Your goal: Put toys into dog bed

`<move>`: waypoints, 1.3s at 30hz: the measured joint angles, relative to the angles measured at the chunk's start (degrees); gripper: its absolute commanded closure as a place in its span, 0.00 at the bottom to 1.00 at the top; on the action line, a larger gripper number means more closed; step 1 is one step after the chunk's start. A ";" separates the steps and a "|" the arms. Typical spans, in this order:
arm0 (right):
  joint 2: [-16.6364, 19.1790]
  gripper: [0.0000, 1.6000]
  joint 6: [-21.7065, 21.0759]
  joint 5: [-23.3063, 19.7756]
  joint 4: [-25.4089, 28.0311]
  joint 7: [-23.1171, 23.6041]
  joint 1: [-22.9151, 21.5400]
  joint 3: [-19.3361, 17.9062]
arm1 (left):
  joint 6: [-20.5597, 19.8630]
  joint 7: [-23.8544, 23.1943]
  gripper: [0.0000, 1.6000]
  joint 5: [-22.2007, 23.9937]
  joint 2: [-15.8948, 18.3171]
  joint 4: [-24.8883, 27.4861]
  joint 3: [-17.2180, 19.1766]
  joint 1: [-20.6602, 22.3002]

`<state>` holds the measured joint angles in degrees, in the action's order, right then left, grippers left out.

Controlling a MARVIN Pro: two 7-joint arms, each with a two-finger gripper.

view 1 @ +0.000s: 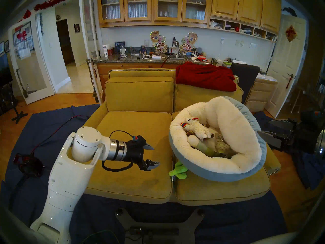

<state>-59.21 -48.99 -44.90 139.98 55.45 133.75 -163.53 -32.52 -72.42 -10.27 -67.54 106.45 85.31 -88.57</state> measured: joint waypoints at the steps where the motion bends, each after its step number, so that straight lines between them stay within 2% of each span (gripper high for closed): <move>1: 0.00 0.00 0.00 0.00 0.00 0.00 0.00 0.00 | 0.17 0.07 0.00 -0.11 0.00 -0.16 -0.52 0.01; 5: 0.02 0.00 0.00 0.00 -0.01 0.00 0.00 0.00 | 0.85 0.43 0.00 -0.96 -0.21 -1.41 -2.24 0.43; 14: 0.02 0.00 0.00 0.00 0.00 0.00 0.00 0.00 | 3.04 4.19 0.00 -5.14 -2.23 -8.18 -7.53 3.01; 20: 0.01 0.00 0.00 0.00 0.00 0.00 0.00 0.02 | 4.17 7.01 0.00 -7.41 -5.29 -12.95 -11.67 5.63; 27: 0.01 0.00 0.00 0.00 0.00 -0.01 0.00 0.02 | 4.78 8.11 0.00 -8.08 -7.15 -14.39 -13.70 7.31; 39: 0.01 0.00 0.00 0.00 0.00 0.00 0.00 0.00 | 5.49 8.70 0.00 -8.04 -8.28 -16.12 -15.73 8.39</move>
<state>-59.19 -48.99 -44.90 139.98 55.45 133.75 -163.53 -27.03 -63.71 -18.31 -75.81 90.33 69.57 -80.19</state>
